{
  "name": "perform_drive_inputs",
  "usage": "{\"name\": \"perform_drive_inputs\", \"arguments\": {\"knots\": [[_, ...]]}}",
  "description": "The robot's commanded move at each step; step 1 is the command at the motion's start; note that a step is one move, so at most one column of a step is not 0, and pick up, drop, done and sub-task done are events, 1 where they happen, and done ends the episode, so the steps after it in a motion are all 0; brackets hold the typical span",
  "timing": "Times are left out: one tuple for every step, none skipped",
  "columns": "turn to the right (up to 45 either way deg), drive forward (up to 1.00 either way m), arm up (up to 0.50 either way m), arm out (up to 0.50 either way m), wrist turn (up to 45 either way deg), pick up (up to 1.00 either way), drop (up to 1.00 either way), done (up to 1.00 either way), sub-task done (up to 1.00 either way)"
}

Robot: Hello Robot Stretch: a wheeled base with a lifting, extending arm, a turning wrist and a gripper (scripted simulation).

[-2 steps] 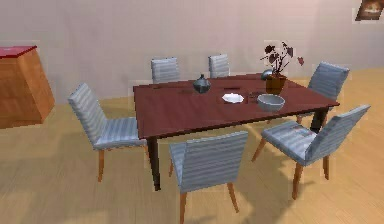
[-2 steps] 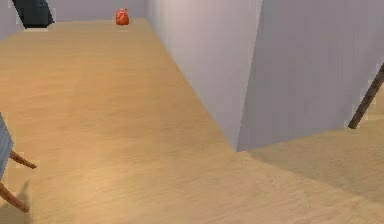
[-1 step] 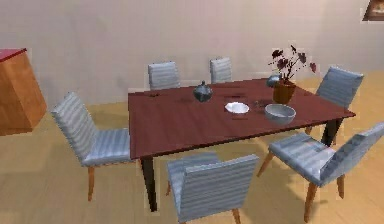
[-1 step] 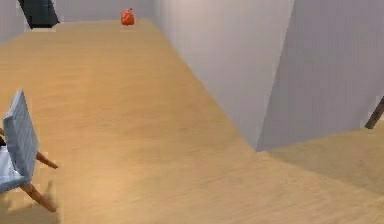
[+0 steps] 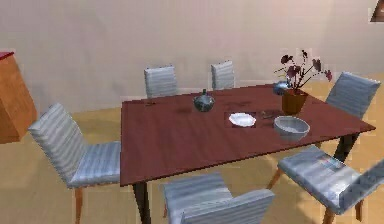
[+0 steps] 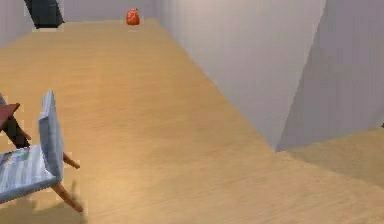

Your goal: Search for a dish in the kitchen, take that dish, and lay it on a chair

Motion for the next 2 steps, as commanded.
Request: {"name": "perform_drive_inputs", "arguments": {"knots": [[45.0,0.0,0.0,0.0,0.0,0.0,0.0,0.0,0.0],[45.0,0.0,0.0,0.0,0.0,0.0,0.0,0.0,0.0]]}}
